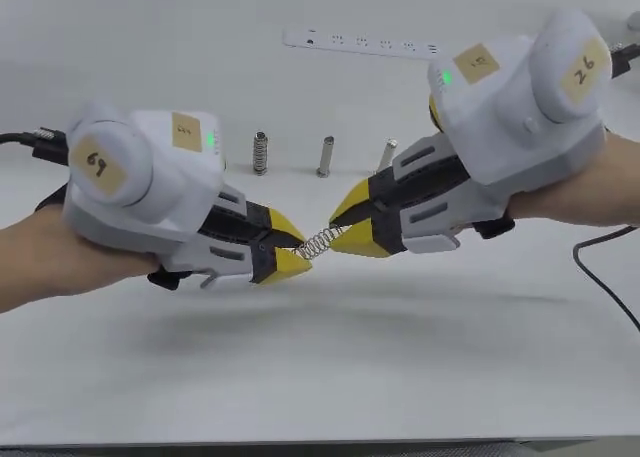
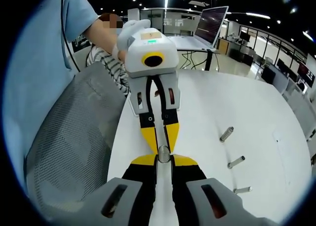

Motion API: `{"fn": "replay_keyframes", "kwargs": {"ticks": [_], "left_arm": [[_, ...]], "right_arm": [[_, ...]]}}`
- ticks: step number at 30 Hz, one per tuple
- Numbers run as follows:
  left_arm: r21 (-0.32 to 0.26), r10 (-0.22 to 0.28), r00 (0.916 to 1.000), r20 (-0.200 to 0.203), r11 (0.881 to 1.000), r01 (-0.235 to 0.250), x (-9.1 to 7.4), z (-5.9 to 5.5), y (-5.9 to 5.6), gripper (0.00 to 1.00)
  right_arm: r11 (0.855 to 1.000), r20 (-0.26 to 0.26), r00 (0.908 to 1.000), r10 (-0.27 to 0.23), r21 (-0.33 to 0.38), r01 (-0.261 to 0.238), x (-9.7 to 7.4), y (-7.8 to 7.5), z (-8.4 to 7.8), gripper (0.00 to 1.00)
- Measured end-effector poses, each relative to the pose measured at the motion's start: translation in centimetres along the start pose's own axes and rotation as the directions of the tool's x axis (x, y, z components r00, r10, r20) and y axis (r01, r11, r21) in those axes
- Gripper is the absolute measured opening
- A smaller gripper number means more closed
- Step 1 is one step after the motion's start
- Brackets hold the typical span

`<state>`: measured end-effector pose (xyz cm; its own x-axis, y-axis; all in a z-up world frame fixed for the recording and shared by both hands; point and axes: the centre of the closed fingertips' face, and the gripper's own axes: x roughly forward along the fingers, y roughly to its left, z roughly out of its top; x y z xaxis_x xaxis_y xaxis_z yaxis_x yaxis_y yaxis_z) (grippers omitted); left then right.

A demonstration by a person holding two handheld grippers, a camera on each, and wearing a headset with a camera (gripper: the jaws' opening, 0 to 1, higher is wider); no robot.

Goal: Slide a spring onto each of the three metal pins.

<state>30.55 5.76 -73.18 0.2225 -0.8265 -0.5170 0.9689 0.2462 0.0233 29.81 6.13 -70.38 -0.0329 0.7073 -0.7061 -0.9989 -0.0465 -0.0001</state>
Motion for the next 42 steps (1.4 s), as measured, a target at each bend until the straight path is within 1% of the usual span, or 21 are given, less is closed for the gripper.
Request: {"fn": "replay_keyframes", "kwargs": {"ticks": [13,15,16,17,19,23,26,35,42], "left_arm": [[-0.008,-0.001,1.0000,0.002,1.000,0.001,0.0,-0.1,0.0,0.02],[-0.006,-0.002,1.0000,0.002,1.000,0.002,0.0,-0.1,0.0,0.02],[-0.006,-0.002,1.0000,0.003,1.000,0.002,0.0,-0.1,-0.1,0.02],[-0.006,-0.003,1.0000,0.003,1.000,0.003,0.1,-0.1,-0.1,0.02],[-0.008,-0.002,1.0000,0.003,1.000,0.002,0.1,-0.1,-0.1,0.02],[-0.011,-0.002,1.0000,0.004,1.000,0.003,0.1,0.0,-0.1,0.02],[-0.014,0.000,1.0000,0.008,1.000,0.000,0.2,0.1,-0.2,0.02],[-0.015,-0.001,0.9999,0.016,1.000,0.002,0.3,0.3,-0.3,0.01],[-0.018,0.006,0.9997,0.025,1.000,-0.005,0.2,0.5,-0.3,0.02]], "right_arm": [[1.000,-0.012,0.9999,0.005,-0.006,-0.006,-0.1,0.0,-0.2,0.09],[1.000,-0.009,1.0000,0.000,-0.008,0.000,-0.1,-0.1,-0.2,0.19],[1.000,-0.016,0.9999,-0.005,-0.008,0.005,-0.1,-0.2,-0.3,0.25],[1.000,-0.024,0.9996,-0.012,-0.028,0.012,-0.1,-0.4,-0.3,0.30],[0.999,-0.039,0.9991,-0.017,-0.052,0.015,-0.2,-0.5,-0.3,0.33],[0.997,-0.048,0.9988,-0.005,-0.079,0.001,-0.1,-0.6,-0.2,0.29],[0.997,-0.050,0.9987,0.004,-0.076,-0.008,0.1,-0.5,-0.2,0.27],[0.996,-0.089,0.9957,0.027,-0.079,-0.034,0.6,-0.2,-1.4,0.20],[0.996,-0.087,0.9956,0.035,-0.074,-0.042,0.9,-0.1,-1.4,0.16]]}}
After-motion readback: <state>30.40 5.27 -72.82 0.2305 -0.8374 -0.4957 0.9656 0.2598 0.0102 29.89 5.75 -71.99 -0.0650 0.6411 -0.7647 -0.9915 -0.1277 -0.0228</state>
